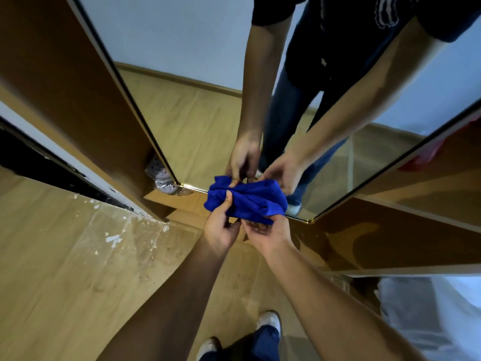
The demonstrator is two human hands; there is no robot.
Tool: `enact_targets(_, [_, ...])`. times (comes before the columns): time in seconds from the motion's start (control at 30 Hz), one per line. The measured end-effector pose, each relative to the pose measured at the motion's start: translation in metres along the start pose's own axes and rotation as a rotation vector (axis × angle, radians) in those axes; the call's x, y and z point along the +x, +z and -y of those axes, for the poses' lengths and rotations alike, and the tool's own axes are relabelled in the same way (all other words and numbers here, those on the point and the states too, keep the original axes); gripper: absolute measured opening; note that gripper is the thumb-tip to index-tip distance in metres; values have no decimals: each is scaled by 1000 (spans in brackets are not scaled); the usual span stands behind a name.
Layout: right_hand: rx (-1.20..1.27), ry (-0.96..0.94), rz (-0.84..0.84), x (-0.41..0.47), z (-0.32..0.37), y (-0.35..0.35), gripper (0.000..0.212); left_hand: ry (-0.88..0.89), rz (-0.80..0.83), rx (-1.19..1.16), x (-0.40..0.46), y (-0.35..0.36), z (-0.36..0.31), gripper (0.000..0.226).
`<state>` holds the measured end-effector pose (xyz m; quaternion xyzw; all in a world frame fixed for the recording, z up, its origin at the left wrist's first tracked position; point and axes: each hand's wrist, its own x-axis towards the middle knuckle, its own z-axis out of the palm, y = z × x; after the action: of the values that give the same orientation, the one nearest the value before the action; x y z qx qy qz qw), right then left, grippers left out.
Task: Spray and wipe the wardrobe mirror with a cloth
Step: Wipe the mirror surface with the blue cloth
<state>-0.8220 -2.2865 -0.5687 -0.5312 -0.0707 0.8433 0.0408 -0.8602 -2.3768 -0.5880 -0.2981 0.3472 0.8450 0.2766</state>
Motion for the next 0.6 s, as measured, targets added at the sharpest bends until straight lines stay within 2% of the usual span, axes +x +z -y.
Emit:
enact_targets(0.17, [26, -27, -18, 5, -17, 8, 39, -31, 14, 13, 6, -8, -20, 20])
enact_targets(0.33, [70, -62, -50, 4, -40, 27, 40, -2, -29, 61, 13, -17, -39, 31])
enact_targets(0.5, [94, -70, -62, 11, -62, 44, 41, -5, -34, 123, 22, -22, -66, 20])
enact_targets(0.6, [101, -69, -49, 15, -73, 55, 44, 4, -59, 129, 28, -25, -82, 21])
